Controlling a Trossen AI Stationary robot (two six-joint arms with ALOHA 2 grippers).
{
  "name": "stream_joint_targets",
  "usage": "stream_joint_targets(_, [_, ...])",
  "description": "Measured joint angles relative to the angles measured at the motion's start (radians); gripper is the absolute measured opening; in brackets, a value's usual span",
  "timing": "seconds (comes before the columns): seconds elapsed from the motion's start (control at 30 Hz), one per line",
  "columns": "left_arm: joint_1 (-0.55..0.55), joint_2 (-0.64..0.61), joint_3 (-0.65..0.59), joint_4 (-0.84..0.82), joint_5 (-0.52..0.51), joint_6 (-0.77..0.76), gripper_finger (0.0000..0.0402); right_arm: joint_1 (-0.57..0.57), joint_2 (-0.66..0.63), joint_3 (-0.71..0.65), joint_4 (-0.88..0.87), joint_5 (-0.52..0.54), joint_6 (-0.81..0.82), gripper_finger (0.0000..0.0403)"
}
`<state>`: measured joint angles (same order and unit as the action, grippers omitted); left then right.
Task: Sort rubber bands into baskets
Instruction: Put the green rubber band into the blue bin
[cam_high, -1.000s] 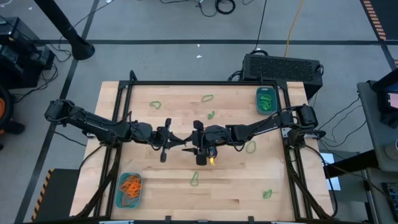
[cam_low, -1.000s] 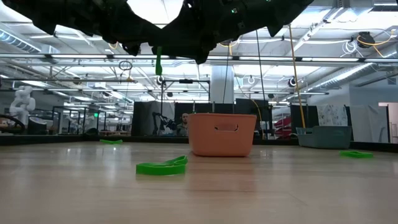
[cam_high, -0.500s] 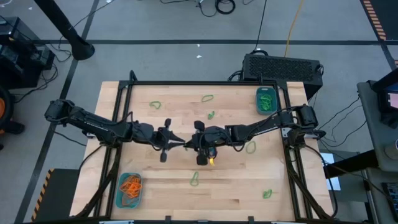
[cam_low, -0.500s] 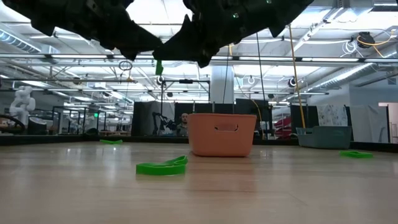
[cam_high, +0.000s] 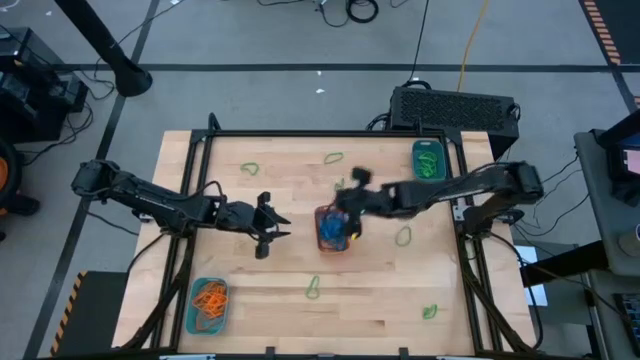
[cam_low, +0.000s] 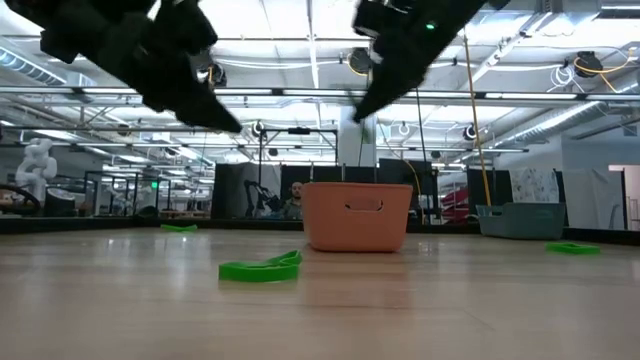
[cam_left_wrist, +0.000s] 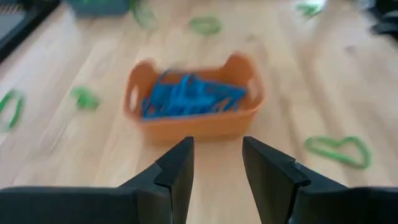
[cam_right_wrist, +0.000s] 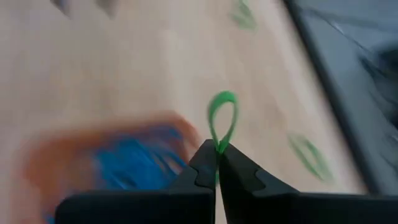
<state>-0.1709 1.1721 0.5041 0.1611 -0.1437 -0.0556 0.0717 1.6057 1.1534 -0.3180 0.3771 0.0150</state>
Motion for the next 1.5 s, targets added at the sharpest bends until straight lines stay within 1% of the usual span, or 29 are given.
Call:
stream_joint_targets(0.1, [0.01, -0.001, 0.0, -0.075, -0.044, -0.053, 0.0146, -0.051, -0.09, 0.0, -0.218, 0.071, 0.011, 0.0])
stream_joint_targets(0.17, [0.017, -0.001, 0.0, -0.12, -0.05, -0.072, 0.0146, -0.103, -0.143, 0.0, -0.372, 0.09, 0.025, 0.0])
stream_joint_targets(0.3, [0.023, -0.006, 0.0, -0.195, -0.052, -0.096, 0.0146, -0.278, -0.224, -0.02, -0.588, 0.096, 0.05, 0.0])
stream_joint_targets(0.4, [0.023, -0.025, 0.013, -0.303, -0.052, -0.115, 0.0146, -0.436, -0.265, -0.07, -0.617, 0.092, 0.055, 0.0])
stream_joint_targets(0.5, [0.027, -0.073, 0.031, -0.494, -0.074, -0.175, 0.0146, -0.59, -0.275, -0.124, -0.601, 0.083, 0.055, 0.0])
stream_joint_targets(0.57, [0.027, -0.117, 0.034, -0.606, -0.131, -0.225, 0.0146, -0.686, -0.267, -0.154, -0.576, 0.04, 0.052, 0.0])
stream_joint_targets(0.6, [0.027, -0.149, 0.034, -0.664, -0.181, -0.248, 0.0146, -0.725, -0.257, -0.165, -0.555, 0.015, 0.053, 0.0])
stream_joint_targets(0.67, [0.027, -0.209, 0.034, -0.723, -0.315, -0.3, 0.0146, -0.795, -0.234, -0.185, -0.509, -0.031, 0.052, 0.0])
stream_joint_targets(0.73, [0.027, -0.264, 0.026, -0.729, -0.472, -0.351, 0.0146, -0.843, -0.206, -0.195, -0.498, -0.043, 0.051, 0.0])
stream_joint_targets(0.8, [0.027, -0.308, 0.014, -0.682, -0.605, -0.376, 0.0146, -0.883, -0.174, -0.194, -0.488, -0.039, 0.052, 0.0])
stream_joint_targets(0.87, [0.028, -0.338, 0.0, -0.644, -0.676, -0.38, 0.0146, -0.911, -0.144, -0.194, -0.497, -0.039, 0.05, 0.0])
stream_joint_targets(0.93, [0.027, -0.35, -0.005, -0.597, -0.715, -0.358, 0.0146, -0.931, -0.113, -0.193, -0.498, -0.039, 0.048, 0.0])
stream_joint_targets(1.0, [0.028, -0.352, -0.006, -0.588, -0.719, -0.35, 0.0146, -0.943, -0.081, -0.193, -0.519, -0.041, 0.049, 0.0001])
stream_joint_targets(1.17, [0.027, -0.339, -0.007, -0.627, -0.706, -0.349, 0.0146, -0.952, -0.031, -0.193, -0.55, -0.04, 0.052, 0.0013])
stream_joint_targets(1.37, [0.028, -0.33, -0.007, -0.635, -0.702, -0.348, 0.0146, -0.952, -0.02, -0.193, -0.551, -0.04, 0.047, 0.0035])
stream_joint_targets(1.5, [0.028, -0.33, -0.007, -0.634, -0.7, -0.348, 0.0146, -0.952, -0.026, -0.193, -0.555, -0.039, 0.045, 0.0058])
